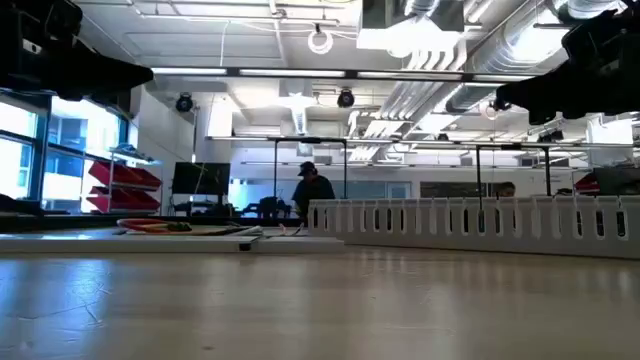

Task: Ziptie cables

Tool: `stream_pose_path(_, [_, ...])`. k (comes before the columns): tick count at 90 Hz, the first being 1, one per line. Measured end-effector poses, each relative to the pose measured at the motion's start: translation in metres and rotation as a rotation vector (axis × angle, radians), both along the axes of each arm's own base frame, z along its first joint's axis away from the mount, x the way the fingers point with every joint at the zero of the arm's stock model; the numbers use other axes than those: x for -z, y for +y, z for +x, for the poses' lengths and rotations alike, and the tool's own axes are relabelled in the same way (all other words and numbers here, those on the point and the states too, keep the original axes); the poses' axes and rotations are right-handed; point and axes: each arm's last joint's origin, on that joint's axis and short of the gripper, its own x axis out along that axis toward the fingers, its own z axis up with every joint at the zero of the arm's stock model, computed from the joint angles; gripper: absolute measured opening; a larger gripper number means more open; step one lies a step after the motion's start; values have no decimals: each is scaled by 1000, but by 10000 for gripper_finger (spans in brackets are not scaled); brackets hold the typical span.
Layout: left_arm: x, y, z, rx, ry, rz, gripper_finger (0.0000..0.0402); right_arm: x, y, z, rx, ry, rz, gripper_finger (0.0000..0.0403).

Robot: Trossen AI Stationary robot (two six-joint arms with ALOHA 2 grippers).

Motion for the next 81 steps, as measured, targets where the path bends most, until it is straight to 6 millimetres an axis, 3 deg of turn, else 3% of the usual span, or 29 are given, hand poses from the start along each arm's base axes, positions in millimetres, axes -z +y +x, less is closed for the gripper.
stream_pose_path(42, [-2,1,0,-11,-13,32,0,0,0,0,0,0,0,0])
stream_pose_path(81, [-42,6,-11,-37,-420,-47,0,0,0,0,0,0,0,0])
